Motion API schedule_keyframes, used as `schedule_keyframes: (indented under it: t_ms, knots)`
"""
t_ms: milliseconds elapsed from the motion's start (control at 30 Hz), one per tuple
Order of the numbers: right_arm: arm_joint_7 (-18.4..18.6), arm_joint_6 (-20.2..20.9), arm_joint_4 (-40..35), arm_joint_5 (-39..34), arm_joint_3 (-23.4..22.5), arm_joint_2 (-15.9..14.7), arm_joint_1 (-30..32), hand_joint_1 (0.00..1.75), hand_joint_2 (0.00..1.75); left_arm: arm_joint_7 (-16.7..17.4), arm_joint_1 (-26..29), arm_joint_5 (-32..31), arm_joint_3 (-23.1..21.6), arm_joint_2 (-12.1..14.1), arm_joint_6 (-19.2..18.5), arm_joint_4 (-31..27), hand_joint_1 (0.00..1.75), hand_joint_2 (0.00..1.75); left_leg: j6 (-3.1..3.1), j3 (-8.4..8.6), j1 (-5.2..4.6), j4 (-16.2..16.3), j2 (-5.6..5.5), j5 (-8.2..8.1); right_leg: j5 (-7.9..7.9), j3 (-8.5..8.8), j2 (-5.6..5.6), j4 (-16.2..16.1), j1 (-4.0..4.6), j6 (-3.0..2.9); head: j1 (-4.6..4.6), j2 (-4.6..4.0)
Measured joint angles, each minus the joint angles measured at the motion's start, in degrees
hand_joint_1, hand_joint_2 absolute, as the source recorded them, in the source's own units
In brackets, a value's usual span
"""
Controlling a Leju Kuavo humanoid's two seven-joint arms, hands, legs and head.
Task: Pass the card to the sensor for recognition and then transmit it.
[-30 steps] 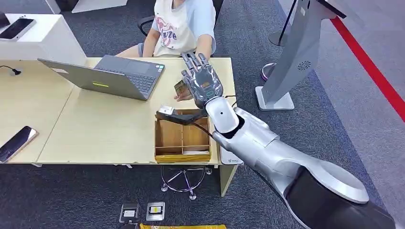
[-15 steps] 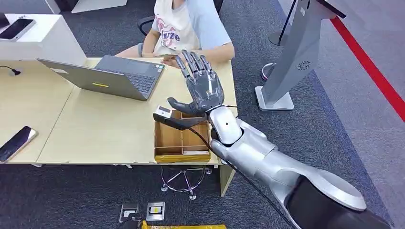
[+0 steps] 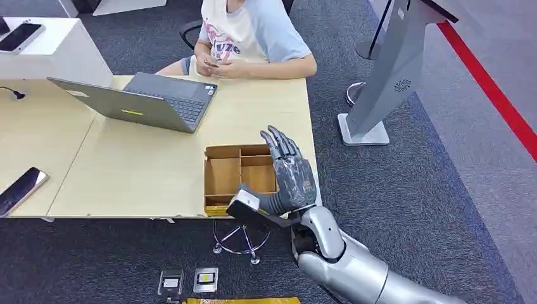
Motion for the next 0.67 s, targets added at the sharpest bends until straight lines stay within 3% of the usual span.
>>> schedule_keyframes:
  t_ms: [67,100,233,367,400,667]
  knots:
    - [-2.66,-1.46,-1.24,-11.85,-2.48,-0.17,4.12,0.0,1.75,0.46,0.4,0.87,0.22,0.04,0.2,-0.33,0.0,1.75,0.01,0.02,0.02,0.0,-0.13,-0.01,-0.01,0.08,-0.14,-0.01,0.02,0.0,0.09,0.0]
    - [-4.11,-1.79,-1.59,-15.69,-3.61,-0.26,6.39,0.0,0.0,0.68,0.64,1.22,0.22,0.07,0.2,-0.46,0.0,1.75,0.01,-0.01,0.01,0.0,-0.24,-0.01,-0.02,0.08,-0.22,-0.01,0.01,-0.01,0.04,0.0]
    - [-10.07,-2.34,-2.53,-20.59,-7.31,-0.13,12.57,0.0,0.0,1.31,1.8,2.56,0.2,0.28,0.44,-0.74,0.0,1.75,0.0,0.0,0.02,-0.01,-0.13,-0.01,-0.01,0.05,-0.16,0.0,0.02,-0.01,0.04,-0.02]
    - [-12.28,-2.38,-3.73,-20.79,-11.4,0.31,16.97,0.0,0.0,1.55,2.32,4.08,0.17,0.5,0.66,-1.22,0.0,1.75,0.0,-0.01,0.02,-0.02,-0.2,0.01,-0.01,0.07,-0.2,0.0,0.02,0.0,0.04,-0.02]
    - [-12.54,-2.4,-4.17,-20.48,-12.42,0.44,17.9,0.0,1.75,1.55,2.39,4.48,0.17,0.55,0.72,-1.33,0.0,1.75,0.0,-0.01,0.02,-0.02,-0.19,0.01,-0.01,0.07,-0.19,0.0,0.02,0.0,0.04,0.0]
    - [-12.48,-2.45,-5.46,-17.69,-18.03,1.14,20.7,0.0,1.75,1.55,2.39,6.95,0.13,0.72,0.72,-1.55,0.0,1.75,0.02,0.01,0.01,-0.01,-0.18,0.03,0.01,0.09,-0.19,0.0,0.01,0.01,0.07,0.0]
